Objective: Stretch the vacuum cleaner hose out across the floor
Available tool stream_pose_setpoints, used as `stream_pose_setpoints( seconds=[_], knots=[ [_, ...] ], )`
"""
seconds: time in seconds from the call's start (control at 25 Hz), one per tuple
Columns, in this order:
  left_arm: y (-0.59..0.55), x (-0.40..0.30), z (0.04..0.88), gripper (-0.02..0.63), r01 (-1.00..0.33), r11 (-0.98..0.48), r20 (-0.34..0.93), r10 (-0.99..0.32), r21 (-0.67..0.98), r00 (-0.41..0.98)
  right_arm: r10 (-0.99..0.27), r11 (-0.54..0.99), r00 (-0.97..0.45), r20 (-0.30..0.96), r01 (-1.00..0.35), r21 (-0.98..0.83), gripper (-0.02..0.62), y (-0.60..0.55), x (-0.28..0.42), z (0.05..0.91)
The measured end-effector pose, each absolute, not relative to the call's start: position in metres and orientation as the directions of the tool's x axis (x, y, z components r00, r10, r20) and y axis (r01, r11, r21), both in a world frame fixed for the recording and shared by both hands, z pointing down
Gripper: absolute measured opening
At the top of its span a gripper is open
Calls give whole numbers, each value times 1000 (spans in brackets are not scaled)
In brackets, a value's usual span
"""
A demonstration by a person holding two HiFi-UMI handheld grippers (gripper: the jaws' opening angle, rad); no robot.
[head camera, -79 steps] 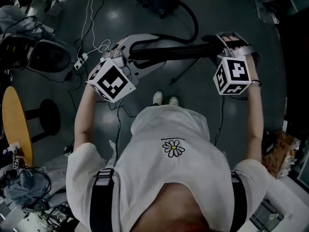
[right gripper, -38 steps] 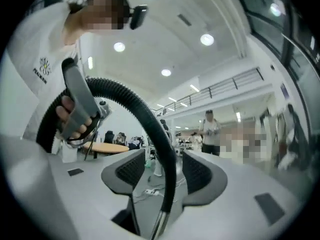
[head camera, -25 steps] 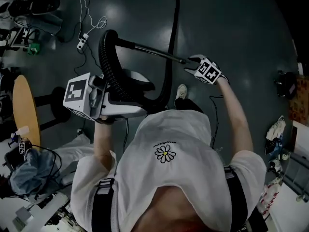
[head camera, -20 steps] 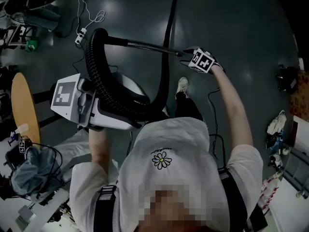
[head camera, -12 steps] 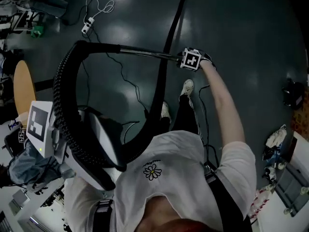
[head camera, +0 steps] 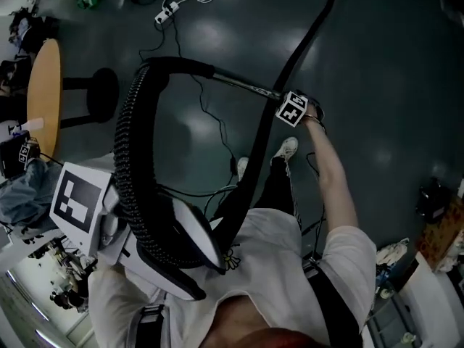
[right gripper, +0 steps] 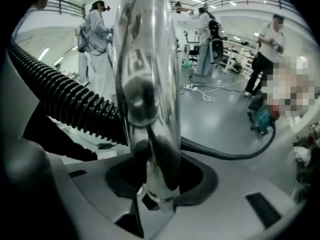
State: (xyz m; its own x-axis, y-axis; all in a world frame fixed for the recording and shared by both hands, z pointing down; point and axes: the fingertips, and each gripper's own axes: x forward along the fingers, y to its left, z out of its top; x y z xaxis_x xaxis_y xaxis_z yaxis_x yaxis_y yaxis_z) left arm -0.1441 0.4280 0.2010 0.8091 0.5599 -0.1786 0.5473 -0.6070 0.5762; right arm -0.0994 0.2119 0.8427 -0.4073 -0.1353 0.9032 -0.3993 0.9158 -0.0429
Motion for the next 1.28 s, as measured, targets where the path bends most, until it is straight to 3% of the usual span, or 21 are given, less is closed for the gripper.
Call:
stream_pose_setpoints(
  seconds=[0.12,0.24,0.48,0.64,0.76,0.88,1.08,1.2,1.28],
  knots=[
    [376,-146,234,149,246,-679,-95,252,692,963,-384,798,-337,859,-590,125,163,160,-63,814],
    [340,-162,274,149,-20,-792,56,18,611,998,-630,597,-198,751,-743,305,163,96,-14,753],
    [365,-185,268,149,-51,-901,106,-5,430,994,-884,194,91,459,-821,537,164,28,84,563],
    [376,-212,301,150,-146,-961,351,-57,235,935,-920,-60,257,295,-838,542,164,13,154,445],
    [389,-256,355,150,-210,-973,585,-113,101,804,-932,-198,335,137,-789,582,164,22,186,341],
    [411,-303,410,150,-214,-974,708,-207,-80,676,-941,-271,334,-46,-666,695,164,42,188,232],
    [421,-364,462,150,-321,-915,691,-398,-246,604,-924,-381,197,-328,-419,824,166,103,121,76],
    [422,-377,478,150,-379,-892,662,-441,-248,606,-918,-397,121,-378,-250,883,166,132,77,25],
    [419,-381,470,150,-458,-876,580,-454,-152,677,-918,-392,132,-373,-166,905,166,140,69,4]
  ],
)
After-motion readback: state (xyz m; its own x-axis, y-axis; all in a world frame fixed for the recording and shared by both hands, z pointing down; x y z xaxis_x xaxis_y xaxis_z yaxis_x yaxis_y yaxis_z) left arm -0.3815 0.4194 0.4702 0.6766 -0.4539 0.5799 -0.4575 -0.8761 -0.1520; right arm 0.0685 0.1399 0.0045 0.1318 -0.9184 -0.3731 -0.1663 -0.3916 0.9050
